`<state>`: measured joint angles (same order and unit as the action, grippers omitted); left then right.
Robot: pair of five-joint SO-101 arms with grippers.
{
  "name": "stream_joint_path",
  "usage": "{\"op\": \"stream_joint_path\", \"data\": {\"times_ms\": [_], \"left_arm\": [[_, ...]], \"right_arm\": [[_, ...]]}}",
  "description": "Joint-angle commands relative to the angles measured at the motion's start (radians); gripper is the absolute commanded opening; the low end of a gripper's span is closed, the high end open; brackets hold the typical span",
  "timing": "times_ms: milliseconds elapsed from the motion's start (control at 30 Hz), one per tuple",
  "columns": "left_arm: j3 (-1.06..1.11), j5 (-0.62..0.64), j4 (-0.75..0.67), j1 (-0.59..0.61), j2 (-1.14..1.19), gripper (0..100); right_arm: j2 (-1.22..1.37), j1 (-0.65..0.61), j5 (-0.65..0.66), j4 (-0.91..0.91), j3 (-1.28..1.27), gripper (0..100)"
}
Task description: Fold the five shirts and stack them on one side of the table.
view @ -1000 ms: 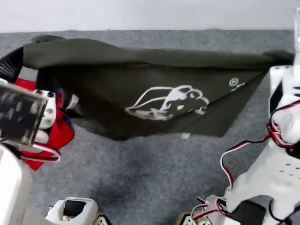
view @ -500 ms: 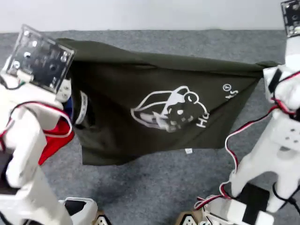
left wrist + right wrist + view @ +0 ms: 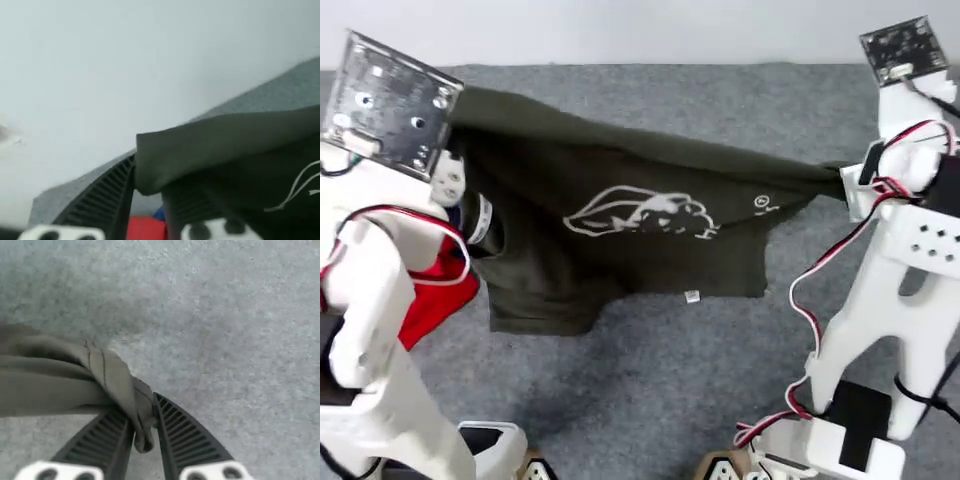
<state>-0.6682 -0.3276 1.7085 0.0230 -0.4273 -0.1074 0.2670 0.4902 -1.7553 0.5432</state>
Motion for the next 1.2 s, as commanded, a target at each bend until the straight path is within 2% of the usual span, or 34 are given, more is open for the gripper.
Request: {"op": "stream_joint_path", "data": {"times_ms": [0,433,700,833,1167], "left_arm": [[-0.031,0.009,0.014,-0.012,0.0,2],[-0.03,0.16,0.015,-0.006,0.0,2],[-0.008,0.308,0.046,-0.006,-0.002,2],[-0.016,0.356,0.044,-0.003,-0.009,2],[-0.012,0.368,0.043,0.16,-0.201,2]], "right_arm": [[-0.045,-0.039,-0.044,-0.041,-0.002,0.9],[-0.202,-0.222,-0.365,-0.041,-0.002,0.9],[-0.246,-0.337,-0.459,-0.041,-0.011,0.9],[-0.298,-0.278,-0.47,-0.036,-0.012,0.9],[-0.513,-0.005,-0.468,-0.031,-0.012,0.9]]}}
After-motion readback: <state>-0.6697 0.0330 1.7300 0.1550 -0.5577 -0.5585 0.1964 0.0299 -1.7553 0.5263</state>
